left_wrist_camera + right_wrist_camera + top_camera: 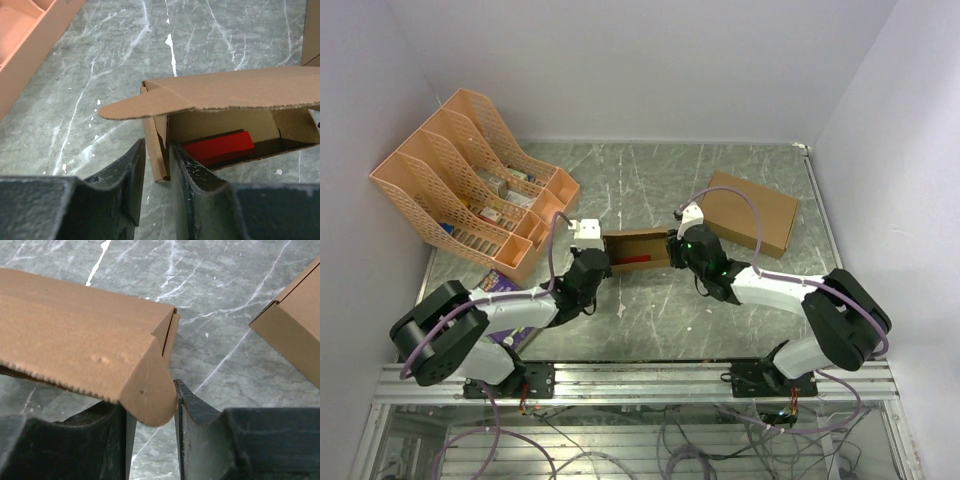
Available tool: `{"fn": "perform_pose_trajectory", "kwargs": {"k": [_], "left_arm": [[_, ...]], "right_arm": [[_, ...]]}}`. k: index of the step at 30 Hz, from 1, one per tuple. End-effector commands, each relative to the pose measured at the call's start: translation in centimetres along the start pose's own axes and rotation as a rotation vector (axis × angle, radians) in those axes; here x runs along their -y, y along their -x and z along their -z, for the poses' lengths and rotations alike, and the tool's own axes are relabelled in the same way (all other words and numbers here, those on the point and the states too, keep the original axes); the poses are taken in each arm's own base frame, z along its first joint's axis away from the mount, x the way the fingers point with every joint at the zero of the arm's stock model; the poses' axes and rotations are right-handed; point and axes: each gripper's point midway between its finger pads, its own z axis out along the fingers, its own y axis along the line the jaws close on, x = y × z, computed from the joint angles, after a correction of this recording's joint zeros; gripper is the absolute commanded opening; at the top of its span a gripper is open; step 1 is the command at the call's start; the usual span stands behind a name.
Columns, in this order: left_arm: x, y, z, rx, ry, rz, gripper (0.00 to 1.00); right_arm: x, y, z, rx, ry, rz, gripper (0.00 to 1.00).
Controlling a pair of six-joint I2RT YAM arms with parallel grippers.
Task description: Fold the paper box
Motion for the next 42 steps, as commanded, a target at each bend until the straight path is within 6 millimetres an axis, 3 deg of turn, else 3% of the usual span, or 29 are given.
{"fn": "perform_pose_trajectory", "kwargs": {"k": [1,6,12,15,22,28,35,39,42], "left_arm": [[0.4,0.6,0.9,0.007,-0.038,0.012,0.38],[0.7,1.0,1.9,0.0,-0.085,-0.003,0.45],[1.5,0.9,3.6,-0.04,-0.191,-0.037,0.44],[2.3,0.8,5.2,-0.06,-0.29,-0.049,0.45],[4.4,3.3,9.4,-0.042,-0.51,-0.032,0.45],[6.1,7.1,11.7,-0.065,-0.58,0.005,0.49],[8.7,14.5,11.8,-0.001,-0.612,0.028,0.6],[9.0,18.4,10.3,0.006,-0.653,0.092,0.64],[7.8,19.8,8.4,-0.004,-0.668,0.153,0.63]], "right_arm": [[0.0,0.4,0.9,0.006,0.017,0.02,0.35],[-0.1,0.4,1.1,0.001,0.027,0.027,0.39],[0.0,0.0,1.5,-0.03,0.036,0.063,0.43],[0.3,-0.3,2.2,-0.047,0.041,0.093,0.48],[0.7,-1.2,3.3,-0.102,0.069,0.117,0.54],[0.5,-2.2,4.2,-0.161,0.138,0.156,0.58],[0.5,-1.9,6.9,-0.207,0.26,0.223,0.56],[-1.6,-1.3,10.1,-0.233,0.553,0.325,0.55],[-4.2,1.0,14.2,-0.202,0.861,0.423,0.54]]}}
